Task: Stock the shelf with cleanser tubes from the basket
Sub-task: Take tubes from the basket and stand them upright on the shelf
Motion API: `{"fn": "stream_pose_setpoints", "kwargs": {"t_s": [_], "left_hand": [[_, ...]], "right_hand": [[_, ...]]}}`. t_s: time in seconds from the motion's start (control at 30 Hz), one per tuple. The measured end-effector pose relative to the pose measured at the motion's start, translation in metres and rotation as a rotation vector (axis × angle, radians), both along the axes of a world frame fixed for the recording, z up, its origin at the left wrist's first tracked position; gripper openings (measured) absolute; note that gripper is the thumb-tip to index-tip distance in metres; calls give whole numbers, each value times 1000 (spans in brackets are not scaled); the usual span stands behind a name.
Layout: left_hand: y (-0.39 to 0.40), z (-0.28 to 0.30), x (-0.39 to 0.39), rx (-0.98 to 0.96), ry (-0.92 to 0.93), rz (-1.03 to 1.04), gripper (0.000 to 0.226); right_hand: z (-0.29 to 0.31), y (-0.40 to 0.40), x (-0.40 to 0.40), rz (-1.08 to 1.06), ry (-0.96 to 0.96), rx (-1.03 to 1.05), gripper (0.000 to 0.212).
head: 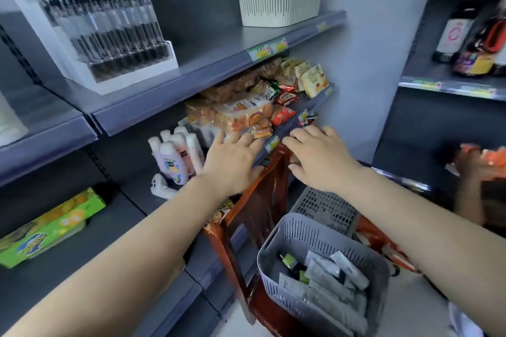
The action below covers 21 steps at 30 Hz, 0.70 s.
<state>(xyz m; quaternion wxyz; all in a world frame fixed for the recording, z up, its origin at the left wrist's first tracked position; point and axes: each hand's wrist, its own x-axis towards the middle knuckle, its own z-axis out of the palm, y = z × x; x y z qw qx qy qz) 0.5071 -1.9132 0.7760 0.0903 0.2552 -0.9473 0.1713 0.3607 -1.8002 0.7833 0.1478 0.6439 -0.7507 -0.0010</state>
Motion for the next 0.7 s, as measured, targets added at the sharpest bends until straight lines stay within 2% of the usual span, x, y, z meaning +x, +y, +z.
{"fn": "stream_pose_setpoints", "kwargs": {"t_s": [0.23, 0.53, 0.7], "left_hand": [[-2, -77, -54, 187, -137, -164, 59], [-5, -220, -92, 473, -414, -260, 45], [-8, -294, -112, 602, -509, -299, 43]], "right_hand": [[-72, 24, -40, -185, -166, 148, 53], [-207, 52, -77, -493, -677, 333, 54], [-293, 63, -87, -644, -871, 412, 54]]}}
